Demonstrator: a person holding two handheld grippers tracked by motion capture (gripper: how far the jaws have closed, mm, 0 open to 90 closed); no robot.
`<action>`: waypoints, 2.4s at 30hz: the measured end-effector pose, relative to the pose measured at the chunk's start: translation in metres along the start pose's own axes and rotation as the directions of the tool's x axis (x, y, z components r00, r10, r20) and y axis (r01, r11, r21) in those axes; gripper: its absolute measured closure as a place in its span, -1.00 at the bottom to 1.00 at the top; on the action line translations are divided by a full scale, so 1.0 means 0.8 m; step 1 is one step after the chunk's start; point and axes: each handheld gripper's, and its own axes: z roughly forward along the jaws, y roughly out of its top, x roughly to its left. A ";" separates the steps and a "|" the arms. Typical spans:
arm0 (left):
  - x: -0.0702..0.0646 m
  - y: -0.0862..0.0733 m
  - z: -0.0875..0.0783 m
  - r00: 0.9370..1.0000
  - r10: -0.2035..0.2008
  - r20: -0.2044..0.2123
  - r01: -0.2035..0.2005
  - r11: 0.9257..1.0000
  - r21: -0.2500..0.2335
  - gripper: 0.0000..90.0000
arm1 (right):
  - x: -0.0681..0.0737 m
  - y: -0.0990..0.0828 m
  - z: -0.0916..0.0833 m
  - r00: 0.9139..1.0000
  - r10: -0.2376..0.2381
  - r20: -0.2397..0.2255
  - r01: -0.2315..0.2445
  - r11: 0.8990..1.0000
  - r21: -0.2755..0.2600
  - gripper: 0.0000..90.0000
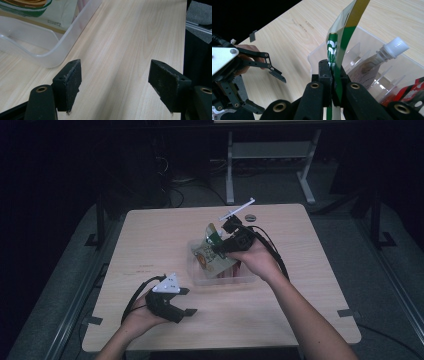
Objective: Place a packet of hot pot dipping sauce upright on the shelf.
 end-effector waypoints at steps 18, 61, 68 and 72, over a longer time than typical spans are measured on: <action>0.007 0.019 -0.006 0.999 0.005 -0.054 -0.008 0.999 -0.048 -0.33 | -0.003 -0.004 -0.013 1.000 0.016 -0.024 -0.017 1.000 -0.018 0.99; 0.035 0.035 -0.015 0.994 -0.033 -0.108 0.025 0.997 -0.078 0.94 | -0.001 0.003 -0.008 0.998 0.068 0.004 -0.067 0.991 -0.111 0.97; 0.035 0.034 -0.014 0.994 -0.032 -0.103 0.025 0.997 -0.070 0.94 | -0.005 0.007 0.015 0.996 0.078 0.039 -0.075 0.994 -0.085 0.97; 0.036 0.034 -0.014 0.994 -0.029 -0.103 0.023 0.998 -0.066 0.94 | -0.008 0.009 0.020 0.997 0.062 0.047 -0.057 0.994 -0.096 0.91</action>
